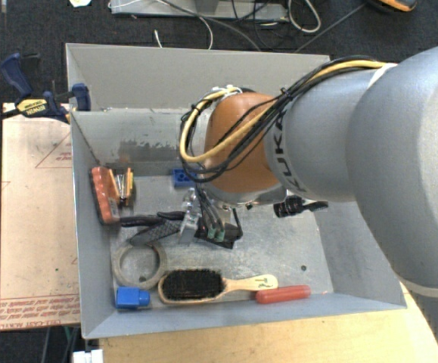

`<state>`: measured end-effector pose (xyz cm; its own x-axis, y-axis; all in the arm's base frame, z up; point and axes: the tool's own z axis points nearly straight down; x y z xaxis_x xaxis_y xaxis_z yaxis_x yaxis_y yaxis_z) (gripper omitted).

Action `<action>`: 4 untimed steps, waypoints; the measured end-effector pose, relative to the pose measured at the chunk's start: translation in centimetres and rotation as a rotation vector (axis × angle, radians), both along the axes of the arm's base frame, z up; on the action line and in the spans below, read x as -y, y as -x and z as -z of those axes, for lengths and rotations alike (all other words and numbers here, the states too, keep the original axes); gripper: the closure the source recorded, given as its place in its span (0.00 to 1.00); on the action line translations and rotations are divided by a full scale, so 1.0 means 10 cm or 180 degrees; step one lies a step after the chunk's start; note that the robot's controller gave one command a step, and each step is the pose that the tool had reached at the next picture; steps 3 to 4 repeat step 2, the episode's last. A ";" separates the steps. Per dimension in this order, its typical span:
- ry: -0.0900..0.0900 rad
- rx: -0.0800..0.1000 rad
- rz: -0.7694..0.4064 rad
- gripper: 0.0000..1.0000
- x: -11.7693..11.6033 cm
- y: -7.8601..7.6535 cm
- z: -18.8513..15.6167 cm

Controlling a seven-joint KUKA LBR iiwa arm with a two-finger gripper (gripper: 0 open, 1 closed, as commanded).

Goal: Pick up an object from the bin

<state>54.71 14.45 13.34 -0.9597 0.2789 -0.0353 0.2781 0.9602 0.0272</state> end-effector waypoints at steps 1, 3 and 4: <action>0.0000 0.0000 0.0001 1.00 0.00 0.00 0.00; -0.0016 0.0001 0.0253 1.00 0.08 0.05 0.12; -0.0016 0.0001 0.0253 1.00 0.08 0.05 0.12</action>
Offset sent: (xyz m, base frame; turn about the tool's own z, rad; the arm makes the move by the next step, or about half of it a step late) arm -0.0090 -0.0160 -0.0204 0.1395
